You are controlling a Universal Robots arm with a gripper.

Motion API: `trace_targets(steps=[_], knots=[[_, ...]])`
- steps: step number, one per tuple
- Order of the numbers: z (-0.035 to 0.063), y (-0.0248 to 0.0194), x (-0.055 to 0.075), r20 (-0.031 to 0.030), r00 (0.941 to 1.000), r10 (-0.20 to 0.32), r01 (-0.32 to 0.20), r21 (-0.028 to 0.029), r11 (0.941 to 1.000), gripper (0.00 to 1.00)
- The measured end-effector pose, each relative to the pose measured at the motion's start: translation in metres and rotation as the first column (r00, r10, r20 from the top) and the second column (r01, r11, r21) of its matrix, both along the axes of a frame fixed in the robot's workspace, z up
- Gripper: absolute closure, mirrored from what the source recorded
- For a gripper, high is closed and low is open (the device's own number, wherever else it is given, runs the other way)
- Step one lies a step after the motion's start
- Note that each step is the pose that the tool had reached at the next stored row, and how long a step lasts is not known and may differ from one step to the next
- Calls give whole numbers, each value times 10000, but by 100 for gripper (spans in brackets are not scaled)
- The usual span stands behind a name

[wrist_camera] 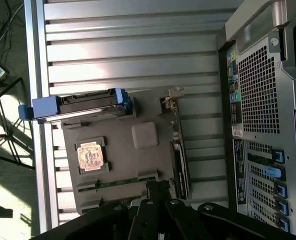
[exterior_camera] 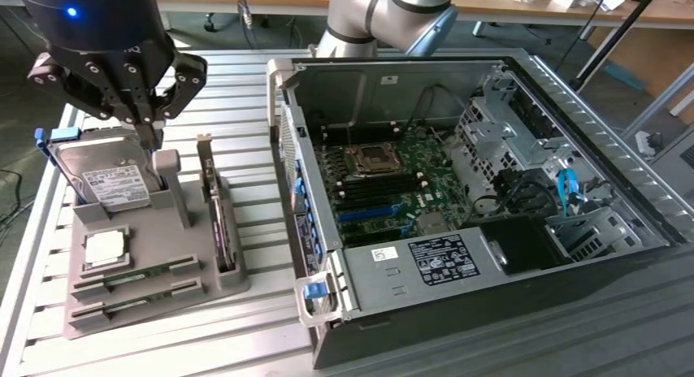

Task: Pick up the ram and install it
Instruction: 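Reach for the ram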

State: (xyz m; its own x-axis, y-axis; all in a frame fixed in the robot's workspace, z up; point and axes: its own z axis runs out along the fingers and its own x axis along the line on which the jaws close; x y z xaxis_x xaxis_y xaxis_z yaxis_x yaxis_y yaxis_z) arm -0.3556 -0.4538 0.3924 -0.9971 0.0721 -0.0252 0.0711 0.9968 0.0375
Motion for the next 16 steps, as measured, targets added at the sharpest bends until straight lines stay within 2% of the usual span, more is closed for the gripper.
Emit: trace_targets(steps=[1, 3, 5, 8, 10, 12, 16], knots=[[1, -43, -1, -1, 10000, 1, -1, -5, 10000, 89], [1, -96, -2, -1, 10000, 3, -3, -10, 10000, 89], [0, -195, -4, 0, 10000, 8, -8, -19, 10000, 89], [0, -291, -6, 0, 10000, 14, -14, -47, 10000, 89], [0, -359, -8, 0, 10000, 20, -20, -115, 9999, 89], [0, -429, -9, -1, 10000, 26, -26, -249, 9997, 89], [-1, -494, -10, -2, 10000, 31, -31, -452, 9990, 89]])
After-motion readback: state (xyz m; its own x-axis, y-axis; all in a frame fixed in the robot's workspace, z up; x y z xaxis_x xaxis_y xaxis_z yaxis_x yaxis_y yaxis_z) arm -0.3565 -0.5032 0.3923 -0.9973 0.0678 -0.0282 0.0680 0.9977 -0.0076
